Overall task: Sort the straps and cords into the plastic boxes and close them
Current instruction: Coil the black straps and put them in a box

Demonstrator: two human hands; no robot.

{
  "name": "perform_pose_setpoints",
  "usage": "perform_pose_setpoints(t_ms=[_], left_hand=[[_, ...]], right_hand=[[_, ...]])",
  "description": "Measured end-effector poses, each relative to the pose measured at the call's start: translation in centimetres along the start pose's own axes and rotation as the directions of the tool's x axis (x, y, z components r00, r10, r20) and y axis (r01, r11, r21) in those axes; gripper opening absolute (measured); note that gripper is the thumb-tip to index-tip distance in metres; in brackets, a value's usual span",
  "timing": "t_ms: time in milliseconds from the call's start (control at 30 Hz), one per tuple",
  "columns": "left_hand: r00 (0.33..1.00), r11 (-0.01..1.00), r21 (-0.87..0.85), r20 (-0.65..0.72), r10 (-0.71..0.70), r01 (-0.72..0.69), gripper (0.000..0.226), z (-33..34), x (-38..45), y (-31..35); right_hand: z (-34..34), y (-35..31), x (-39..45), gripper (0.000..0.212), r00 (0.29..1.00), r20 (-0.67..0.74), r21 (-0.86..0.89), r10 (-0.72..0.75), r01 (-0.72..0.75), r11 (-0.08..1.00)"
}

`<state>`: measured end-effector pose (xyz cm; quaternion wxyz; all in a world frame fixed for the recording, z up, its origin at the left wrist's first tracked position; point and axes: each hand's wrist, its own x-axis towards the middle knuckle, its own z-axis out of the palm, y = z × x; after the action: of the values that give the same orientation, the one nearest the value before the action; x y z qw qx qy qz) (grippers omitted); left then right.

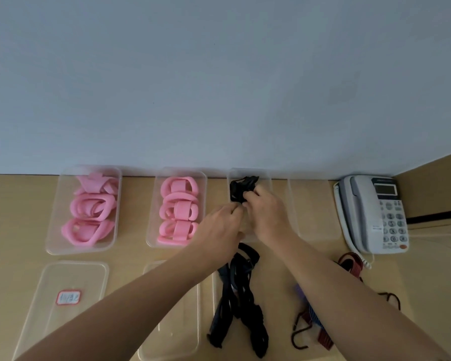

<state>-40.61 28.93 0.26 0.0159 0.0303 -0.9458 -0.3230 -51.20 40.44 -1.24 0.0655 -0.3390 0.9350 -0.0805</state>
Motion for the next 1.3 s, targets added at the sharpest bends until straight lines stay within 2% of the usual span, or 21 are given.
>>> perform_pose_setpoints(t_ms=[100,167,300,367,467,633,733,800,867,933,967,1000,1067,1133,1200,1300], left_hand=[[1.0,1.0,-0.002,-0.006,0.004,-0.004,0.041,0.2,0.0,-0.1],[1.0,1.0,-0.006,-0.015,0.003,-0.003,0.04,0.1,0.0,0.0],[0.999,1.0,-0.013,-0.045,0.006,-0.006,0.04,0.0,-0.1,0.1],[0.998,1.0,-0.008,-0.054,0.008,-0.009,0.039,-0.2,-0.3,0.2],[0.995,1.0,0.019,-0.095,0.022,-0.021,0.035,-0.8,-0.5,0.6],[0.975,1.0,0.007,-0.221,0.021,-0.02,0.03,-1.3,-1.8,1.2],[0.957,1.0,-0.01,-0.291,0.021,-0.025,0.025,-1.1,-3.7,1.5],[0.948,1.0,-0.019,-0.318,0.01,-0.017,0.021,-0.7,-5.5,1.8],[0.948,0.998,-0.035,-0.314,-0.053,0.044,0.016,-0.1,-7.5,2.2],[0.952,0.971,-0.047,-0.191,-0.239,0.234,0.017,0.9,-9.4,2.8],[0.929,0.934,-0.023,-0.093,-0.358,0.358,0.024,1.4,-10.1,3.2],[0.89,0.89,0.019,-0.007,-0.456,0.456,0.033,2.0,-10.7,3.6],[0.839,0.841,0.078,0.067,-0.54,0.535,0.046,2.8,-11.8,4.5],[0.843,0.842,0.097,0.041,-0.536,0.531,0.046,3.1,-12.6,5.5],[0.871,0.869,0.059,-0.017,-0.491,0.491,0.046,3.2,-13.3,6.3],[0.959,0.957,-0.08,-0.038,-0.282,0.278,0.072,2.1,-13.9,8.0]], right_hand=[[0.4,-0.4,0.3,0.01,0.999,-0.019,0.062,0.047,-0.046,0.997],[0.1,-0.1,0.0,0.014,0.999,0.027,0.09,0.033,-0.035,0.995],[-1.4,0.3,-1.1,0.033,0.99,0.136,0.191,-0.033,0.007,0.981],[-2.4,0.4,-1.6,0.038,0.996,0.092,0.282,0.016,-0.042,0.959],[-3.3,0.7,-2.9,0.034,0.995,-0.051,0.371,0.085,-0.06,0.927],[-3.8,0.9,-6.9,0.024,0.959,-0.269,0.374,0.088,0.019,0.927],[-3.0,0.6,-10.4,0.016,0.956,-0.283,0.379,0.084,0.031,0.925],[-2.2,0.2,-12.7,0.01,0.976,-0.198,0.399,0.091,-0.004,0.917],[-1.5,-0.1,-14.7,0.024,0.993,0.037,0.383,0.113,-0.118,0.916],[-0.4,-0.5,-16.5,0.05,0.948,0.293,0.251,0.12,-0.198,0.947],[0.1,-0.7,-17.3,0.061,0.921,0.372,0.15,0.113,-0.179,0.972],[0.6,-0.9,-18.0,0.068,0.907,0.41,0.055,0.093,-0.126,0.991],[1.2,-1.3,-19.2,0.066,0.921,0.386,-0.029,0.041,-0.033,0.999],[1.0,-1.4,-20.0,0.055,0.949,0.314,0.055,0.026,-0.045,0.997],[-0.3,-1.4,-20.5,0.042,0.967,0.253,0.259,0.034,-0.101,0.96],[-3.7,-1.4,-21.4,0.029,0.984,0.149,0.558,0.095,-0.163,0.813]])
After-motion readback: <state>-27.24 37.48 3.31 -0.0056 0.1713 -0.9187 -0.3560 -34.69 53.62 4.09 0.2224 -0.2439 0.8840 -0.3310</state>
